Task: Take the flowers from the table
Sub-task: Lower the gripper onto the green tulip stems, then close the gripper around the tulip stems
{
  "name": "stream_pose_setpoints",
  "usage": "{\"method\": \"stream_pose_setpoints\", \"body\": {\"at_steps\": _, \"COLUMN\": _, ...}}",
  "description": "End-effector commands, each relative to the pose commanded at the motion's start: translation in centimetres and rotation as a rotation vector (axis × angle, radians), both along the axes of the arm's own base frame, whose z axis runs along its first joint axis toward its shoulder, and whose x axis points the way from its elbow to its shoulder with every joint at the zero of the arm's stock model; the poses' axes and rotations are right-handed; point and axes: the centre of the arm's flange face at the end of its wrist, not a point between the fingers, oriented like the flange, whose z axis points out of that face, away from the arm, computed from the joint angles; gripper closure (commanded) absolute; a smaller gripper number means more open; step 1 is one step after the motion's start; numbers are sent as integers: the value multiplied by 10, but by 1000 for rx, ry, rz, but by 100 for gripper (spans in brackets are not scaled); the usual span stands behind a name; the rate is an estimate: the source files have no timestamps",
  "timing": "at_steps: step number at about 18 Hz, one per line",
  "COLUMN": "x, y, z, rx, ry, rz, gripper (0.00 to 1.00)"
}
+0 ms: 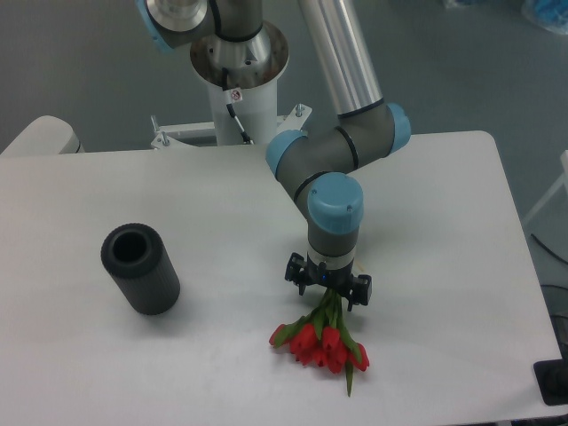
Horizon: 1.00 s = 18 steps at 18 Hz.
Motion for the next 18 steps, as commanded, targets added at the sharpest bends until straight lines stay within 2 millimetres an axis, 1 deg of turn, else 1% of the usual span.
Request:
{"method": "stream_pose_setpoints", "body": {"at_steps": 1, "x": 3, "y": 4, "z": -2, "rx": -2, "ry": -2, "rz": -8, "gripper": 0}}
{"method": "stream_pose_setpoints", "body": {"at_steps": 3, "x": 4, "y": 3, "z": -4, "rx": -4, "ry": -5, "rz": -5, "gripper": 0}}
{"method": "stream_pose_setpoints", "body": {"at_steps": 6, "x": 3, "y": 4, "z": -1, "rx": 0, "ry": 0, "rz": -8, "gripper": 0}}
{"method": "stream_pose_setpoints", "body": {"at_steps": 8, "x": 2, "y": 5, "z": -1, "rx": 1, "ry": 1, "rz": -8, "gripper": 13}}
{"method": "stream_pose_setpoints", "body": {"at_steps": 10, "x": 1, "y": 6, "z": 1, "rx": 3, "ry": 5, "rz": -12, "gripper": 28}}
{"method": "stream_pose_setpoints", "body": {"at_steps": 18, "x": -4, "y": 7, "z": 5, "rx": 9, "ry": 13, "rz": -14, "gripper": 49}}
